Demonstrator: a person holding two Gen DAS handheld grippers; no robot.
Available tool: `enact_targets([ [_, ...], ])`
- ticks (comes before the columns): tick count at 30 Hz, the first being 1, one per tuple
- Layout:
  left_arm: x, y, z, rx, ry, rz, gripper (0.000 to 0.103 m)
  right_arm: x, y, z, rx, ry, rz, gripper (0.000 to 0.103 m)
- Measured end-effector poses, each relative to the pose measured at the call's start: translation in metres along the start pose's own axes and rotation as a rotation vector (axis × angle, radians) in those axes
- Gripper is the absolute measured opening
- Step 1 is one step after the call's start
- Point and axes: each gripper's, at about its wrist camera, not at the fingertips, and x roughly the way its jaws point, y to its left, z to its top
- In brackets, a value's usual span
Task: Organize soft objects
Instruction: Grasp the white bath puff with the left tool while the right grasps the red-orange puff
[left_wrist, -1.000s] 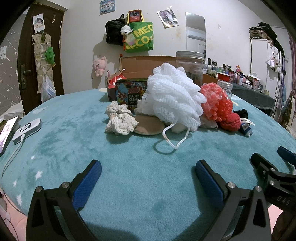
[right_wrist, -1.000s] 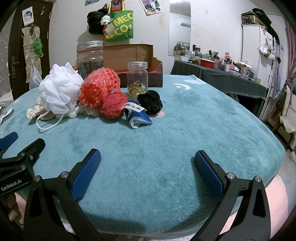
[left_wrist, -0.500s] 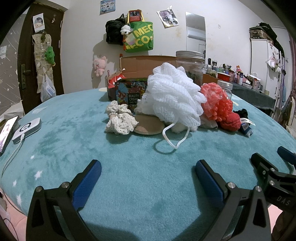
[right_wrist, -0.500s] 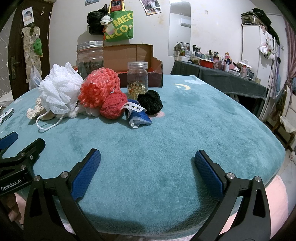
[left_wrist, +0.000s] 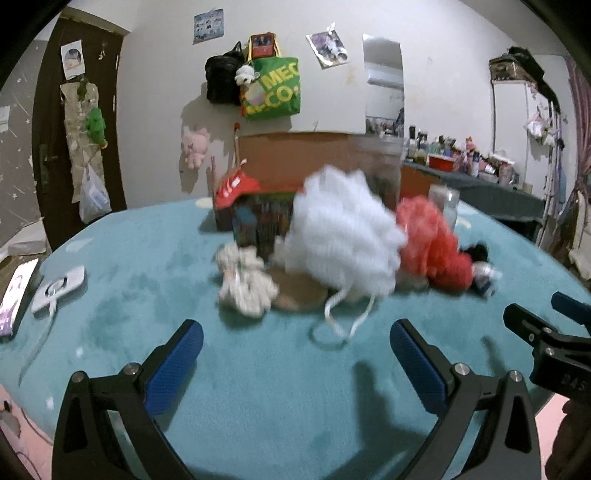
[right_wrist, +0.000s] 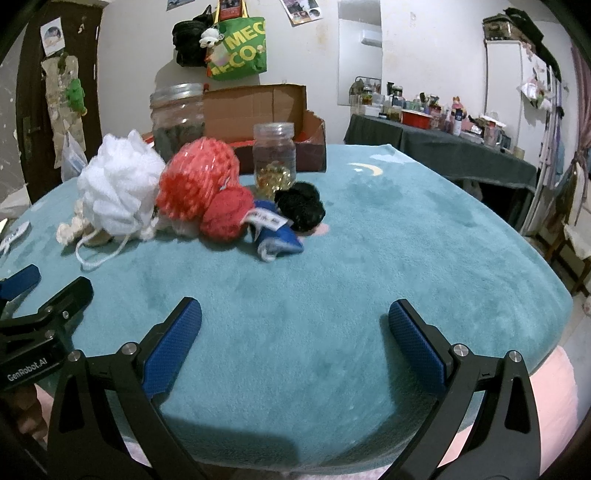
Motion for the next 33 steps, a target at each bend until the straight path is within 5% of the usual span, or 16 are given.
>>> enact_targets([
  [5, 0.008, 0.018, 0.024, -0.11, 0.041, -0.118, 0.103, -0.009, -0.009, 0.025, 0.021, -0.054, 0.019, 0.103],
  [12, 0.023, 0.025, 0.059, -0.076, 0.029, -0.131, 0.103, -0.007, 0.0, 0.067, -0.046, -0.107, 0.1, 0.103],
  [20, 0.054, 0.024, 0.078, -0.027, 0.135, -0.26, 0.103, 0.035, 0.005, 0.106, -0.058, -0.015, 0.259, 0.103],
  [33, 0.076, 0.014, 0.088, 0.086, 0.204, -0.312, 0.103, 0.078, 0.027, 0.126, -0.174, 0.12, 0.474, 0.102],
])
